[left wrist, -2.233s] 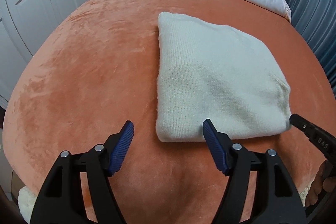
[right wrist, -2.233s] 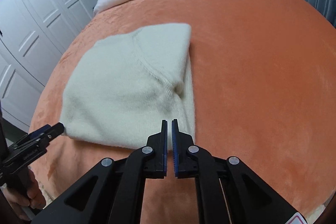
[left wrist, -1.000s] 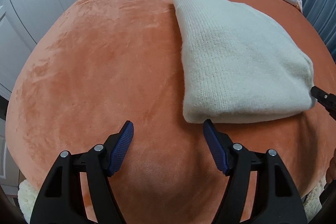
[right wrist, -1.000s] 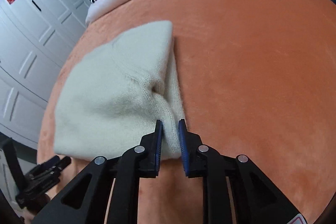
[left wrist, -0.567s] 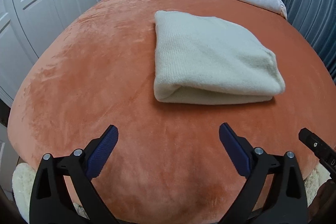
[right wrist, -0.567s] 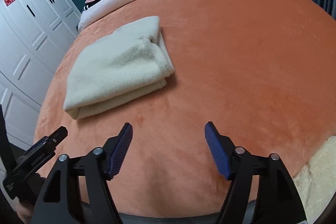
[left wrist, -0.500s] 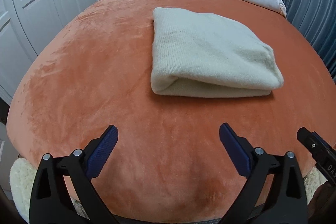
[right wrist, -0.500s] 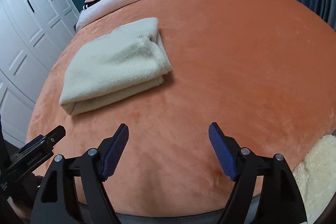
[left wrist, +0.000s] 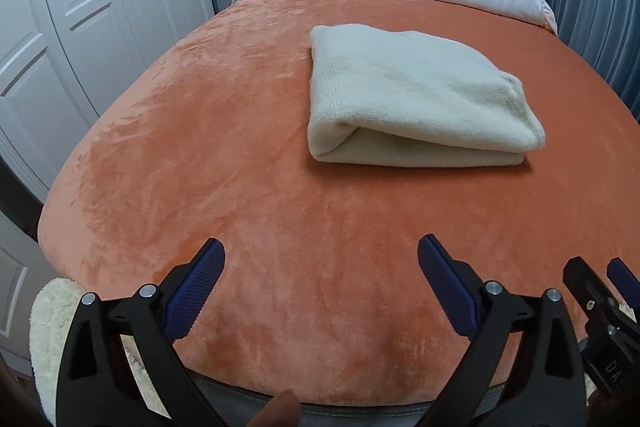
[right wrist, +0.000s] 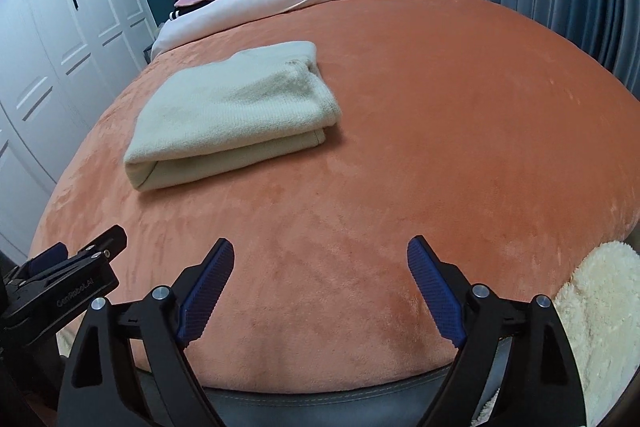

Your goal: Fold small clothes

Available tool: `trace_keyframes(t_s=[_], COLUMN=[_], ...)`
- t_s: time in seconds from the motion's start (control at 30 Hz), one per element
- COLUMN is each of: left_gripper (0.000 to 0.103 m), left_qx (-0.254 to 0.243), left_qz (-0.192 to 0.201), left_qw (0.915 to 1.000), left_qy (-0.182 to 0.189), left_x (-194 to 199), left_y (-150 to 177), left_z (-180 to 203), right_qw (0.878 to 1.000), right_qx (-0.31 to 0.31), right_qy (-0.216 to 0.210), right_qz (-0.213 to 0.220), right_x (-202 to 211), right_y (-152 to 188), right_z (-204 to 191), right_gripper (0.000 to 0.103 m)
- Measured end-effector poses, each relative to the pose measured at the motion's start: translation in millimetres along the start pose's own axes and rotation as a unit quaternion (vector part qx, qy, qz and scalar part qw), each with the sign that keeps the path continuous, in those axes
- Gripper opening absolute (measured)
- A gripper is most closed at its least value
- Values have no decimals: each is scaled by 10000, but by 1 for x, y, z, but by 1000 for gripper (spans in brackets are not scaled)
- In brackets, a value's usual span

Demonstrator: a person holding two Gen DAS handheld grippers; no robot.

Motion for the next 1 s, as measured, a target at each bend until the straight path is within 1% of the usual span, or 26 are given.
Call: trace_keyframes(t_s=[0.1, 0.57, 1.0], left_gripper=[95, 95, 95], left_qx=[-26, -106, -127], left_qz=[24, 144, 137], left_qw=[10000, 9998, 9998], left_qy=[20, 29, -11], left_x=[4, 18, 19], left_y=[1, 1, 2], left_z=[2, 9, 11], right_qw=[9999, 9996, 9997], right_qx=[100, 180, 163], right_qy=[-3, -78, -142], right_qz=[60, 188, 134], right_x=[4, 16, 17], right_y=[0, 0, 2], right_z=[-5, -17, -23], right_gripper=[86, 86, 86])
Point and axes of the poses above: each gripper's, at about its wrist camera, not at the fingertips, and x roughly against the way its jaws point, z to its right, y to its underside, the point moved 8 cm from there along -x, roughly the way its jaws point, and after that the axes turned 8 degrees about x, right-handed, at the moved point
